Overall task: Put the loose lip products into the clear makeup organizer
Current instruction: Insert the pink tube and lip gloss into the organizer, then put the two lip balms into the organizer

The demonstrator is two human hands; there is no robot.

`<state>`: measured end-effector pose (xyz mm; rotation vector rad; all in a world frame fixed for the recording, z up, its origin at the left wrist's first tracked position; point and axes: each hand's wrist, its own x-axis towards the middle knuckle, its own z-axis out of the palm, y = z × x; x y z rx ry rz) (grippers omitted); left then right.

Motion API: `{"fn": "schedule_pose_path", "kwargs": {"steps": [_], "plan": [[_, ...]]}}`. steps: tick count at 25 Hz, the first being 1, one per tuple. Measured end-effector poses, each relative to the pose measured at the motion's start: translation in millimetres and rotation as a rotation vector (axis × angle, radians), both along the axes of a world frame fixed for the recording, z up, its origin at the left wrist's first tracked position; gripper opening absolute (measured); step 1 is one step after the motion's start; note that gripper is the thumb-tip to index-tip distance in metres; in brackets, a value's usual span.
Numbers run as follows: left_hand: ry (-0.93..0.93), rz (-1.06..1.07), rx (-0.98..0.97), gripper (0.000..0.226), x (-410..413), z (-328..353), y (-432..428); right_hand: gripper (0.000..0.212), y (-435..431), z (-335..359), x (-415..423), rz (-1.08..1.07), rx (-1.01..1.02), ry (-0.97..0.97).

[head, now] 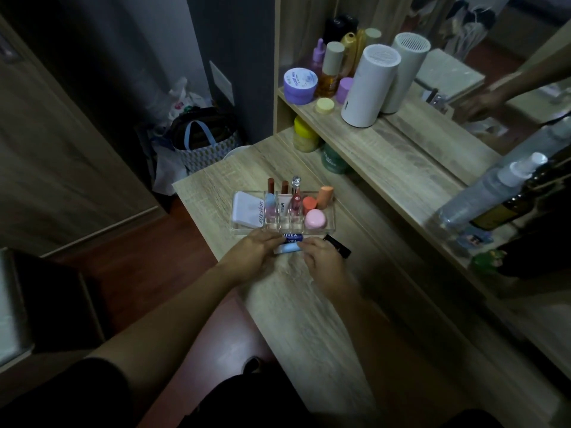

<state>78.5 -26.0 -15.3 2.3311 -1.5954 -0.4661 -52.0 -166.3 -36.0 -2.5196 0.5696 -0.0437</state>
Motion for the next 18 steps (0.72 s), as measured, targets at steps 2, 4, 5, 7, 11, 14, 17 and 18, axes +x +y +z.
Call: {"fn": "schedule_pose_path", "kwargs": {"steps": [2,4,5,7,11,14,17,18], "plan": [[-0.004,-0.008,0.055,0.057,-0.6,-8.3,-4.3,0.036,-1.4,-2.8,3.5,0.055,-0.035,0.066],[-0.023,0.009,0.094,0.058,-2.0,-12.9,-6.9,0.035,-2.4,-4.5,6.1,0.073,-0.052,0.071],[-0.025,0.022,0.092,0.058,-2.6,-14.4,-7.4,0.035,-2.7,-4.2,6.8,0.079,-0.062,0.069],[-0.025,0.048,0.05,0.055,-4.1,-16.3,-5.8,0.032,-4.4,-2.0,7.1,0.111,-0.089,0.067],[-0.048,0.073,-0.038,0.039,1.0,-17.5,8.5,0.026,-13.0,-3.0,-0.7,0.106,-0.132,0.01],[-0.05,0.085,-0.019,0.04,4.5,-19.7,22.1,0.025,-18.9,-2.0,-9.5,0.098,-0.15,0.043],[0.024,0.252,-0.016,0.031,-8.1,-20.5,17.8,0.024,-18.7,3.9,-15.0,0.163,-0.237,-0.052],[0.08,0.326,-0.017,0.03,-14.6,-20.6,13.8,0.024,-18.0,4.4,-14.8,0.196,-0.244,-0.08]]}}
